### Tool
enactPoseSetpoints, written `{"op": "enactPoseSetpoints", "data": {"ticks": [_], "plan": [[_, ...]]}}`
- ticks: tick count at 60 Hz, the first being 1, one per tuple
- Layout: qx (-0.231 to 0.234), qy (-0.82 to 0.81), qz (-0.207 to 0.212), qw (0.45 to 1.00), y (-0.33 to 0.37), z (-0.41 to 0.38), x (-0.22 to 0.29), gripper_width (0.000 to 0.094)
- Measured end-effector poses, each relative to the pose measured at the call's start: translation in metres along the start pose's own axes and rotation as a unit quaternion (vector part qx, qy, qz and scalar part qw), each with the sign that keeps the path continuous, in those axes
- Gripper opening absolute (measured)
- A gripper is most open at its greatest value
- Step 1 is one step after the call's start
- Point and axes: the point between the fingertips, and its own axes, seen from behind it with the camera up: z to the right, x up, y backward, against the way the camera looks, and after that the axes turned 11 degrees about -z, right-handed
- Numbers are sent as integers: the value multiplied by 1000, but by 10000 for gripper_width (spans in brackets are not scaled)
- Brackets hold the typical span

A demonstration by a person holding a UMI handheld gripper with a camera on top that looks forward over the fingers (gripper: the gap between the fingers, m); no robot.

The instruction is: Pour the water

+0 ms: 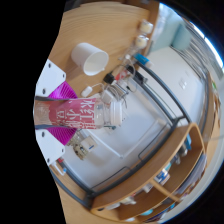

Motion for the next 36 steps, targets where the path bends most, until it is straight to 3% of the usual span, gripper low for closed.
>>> {"op": "enactPoseSetpoints", "data": {"ticks": [14,24,36], "plan": [[71,-294,33,952,-12,-2,-13,326],[71,-347,51,934,-30,-3,-18,330],[86,-383,20,919,-52,-20,-42,340]]}}
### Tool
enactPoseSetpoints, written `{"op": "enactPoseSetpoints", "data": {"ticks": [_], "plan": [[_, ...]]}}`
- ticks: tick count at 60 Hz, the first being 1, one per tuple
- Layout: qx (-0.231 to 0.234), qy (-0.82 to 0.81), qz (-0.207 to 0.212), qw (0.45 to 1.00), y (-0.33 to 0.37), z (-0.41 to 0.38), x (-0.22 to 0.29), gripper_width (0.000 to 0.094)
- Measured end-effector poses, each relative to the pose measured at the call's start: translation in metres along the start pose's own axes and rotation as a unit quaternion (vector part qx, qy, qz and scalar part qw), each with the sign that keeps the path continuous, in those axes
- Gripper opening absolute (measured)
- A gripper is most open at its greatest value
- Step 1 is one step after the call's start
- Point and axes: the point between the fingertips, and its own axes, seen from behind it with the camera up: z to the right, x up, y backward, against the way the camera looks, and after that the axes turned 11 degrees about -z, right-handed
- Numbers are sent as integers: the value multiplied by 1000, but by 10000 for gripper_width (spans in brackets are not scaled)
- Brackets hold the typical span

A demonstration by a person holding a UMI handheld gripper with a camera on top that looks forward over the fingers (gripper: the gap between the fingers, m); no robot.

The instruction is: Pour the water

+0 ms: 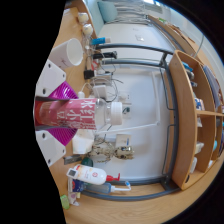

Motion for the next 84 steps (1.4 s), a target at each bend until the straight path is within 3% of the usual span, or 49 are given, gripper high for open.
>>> {"op": "enactPoseSetpoints", "data": {"ticks": [8,19,27,31,42,54,69,84], "plan": [[1,-17,10,1000,1,3,1,350],[-7,-15,13,1000,1,4,1,436],[-33,-17,-8,999,10,12,-6,727],[-43,-25,-12,999,25,14,-8,784],[-66,-62,-12,996,83,16,-19,790],[-137,-79,-24,987,138,33,-41,792],[-141,-102,-20,985,174,37,-53,790],[-182,-86,-3,979,199,61,-54,793]]}}
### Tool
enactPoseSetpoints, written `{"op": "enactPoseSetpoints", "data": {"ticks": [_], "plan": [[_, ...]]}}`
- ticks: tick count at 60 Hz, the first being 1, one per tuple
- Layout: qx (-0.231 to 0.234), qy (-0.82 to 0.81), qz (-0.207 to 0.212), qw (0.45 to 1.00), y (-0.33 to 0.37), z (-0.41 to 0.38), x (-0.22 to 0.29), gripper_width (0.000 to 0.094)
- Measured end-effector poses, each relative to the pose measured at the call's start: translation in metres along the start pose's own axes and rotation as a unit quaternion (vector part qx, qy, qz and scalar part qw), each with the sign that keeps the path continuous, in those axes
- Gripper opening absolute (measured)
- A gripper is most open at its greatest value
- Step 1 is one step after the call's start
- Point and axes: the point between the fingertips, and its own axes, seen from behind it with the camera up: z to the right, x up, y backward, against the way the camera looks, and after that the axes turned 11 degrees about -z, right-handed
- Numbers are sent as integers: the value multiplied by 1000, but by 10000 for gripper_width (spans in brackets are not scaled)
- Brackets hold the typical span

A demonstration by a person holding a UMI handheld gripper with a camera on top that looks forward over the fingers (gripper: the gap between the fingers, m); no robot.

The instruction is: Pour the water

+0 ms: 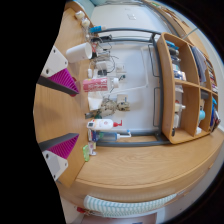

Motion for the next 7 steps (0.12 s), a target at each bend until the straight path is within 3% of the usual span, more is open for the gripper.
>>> {"op": "enactPoseSetpoints", "data": {"ticks": [7], "plan": [[-15,3,-13,1000,-2,11,-11,794]]}}
